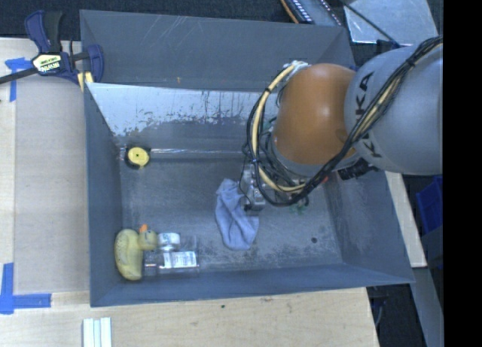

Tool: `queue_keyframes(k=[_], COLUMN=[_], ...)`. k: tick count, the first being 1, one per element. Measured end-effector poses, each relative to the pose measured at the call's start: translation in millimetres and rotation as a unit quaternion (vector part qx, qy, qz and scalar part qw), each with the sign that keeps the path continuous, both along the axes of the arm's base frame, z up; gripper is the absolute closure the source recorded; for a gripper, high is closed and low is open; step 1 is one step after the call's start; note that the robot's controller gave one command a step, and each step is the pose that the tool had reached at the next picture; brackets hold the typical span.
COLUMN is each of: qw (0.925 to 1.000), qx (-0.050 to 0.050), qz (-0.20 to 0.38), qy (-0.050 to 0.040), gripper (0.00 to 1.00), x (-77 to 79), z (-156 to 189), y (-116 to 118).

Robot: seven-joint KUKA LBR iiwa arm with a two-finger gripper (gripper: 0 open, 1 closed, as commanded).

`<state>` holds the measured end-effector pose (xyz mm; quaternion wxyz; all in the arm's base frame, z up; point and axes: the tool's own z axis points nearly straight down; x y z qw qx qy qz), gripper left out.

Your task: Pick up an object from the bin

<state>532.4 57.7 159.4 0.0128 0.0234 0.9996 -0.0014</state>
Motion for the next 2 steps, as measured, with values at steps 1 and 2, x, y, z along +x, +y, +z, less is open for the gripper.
queue_keyframes(k=[1, 2], qw=[0.9952, 0.9961], qx=[0.003, 0.002], qz=[-0.098, -0.089], qy=[-0.0034, -0.0003], gripper=[1.00, 1.00], x=[-21.9, -21.7], z=[-42, 29], y=[1, -1])
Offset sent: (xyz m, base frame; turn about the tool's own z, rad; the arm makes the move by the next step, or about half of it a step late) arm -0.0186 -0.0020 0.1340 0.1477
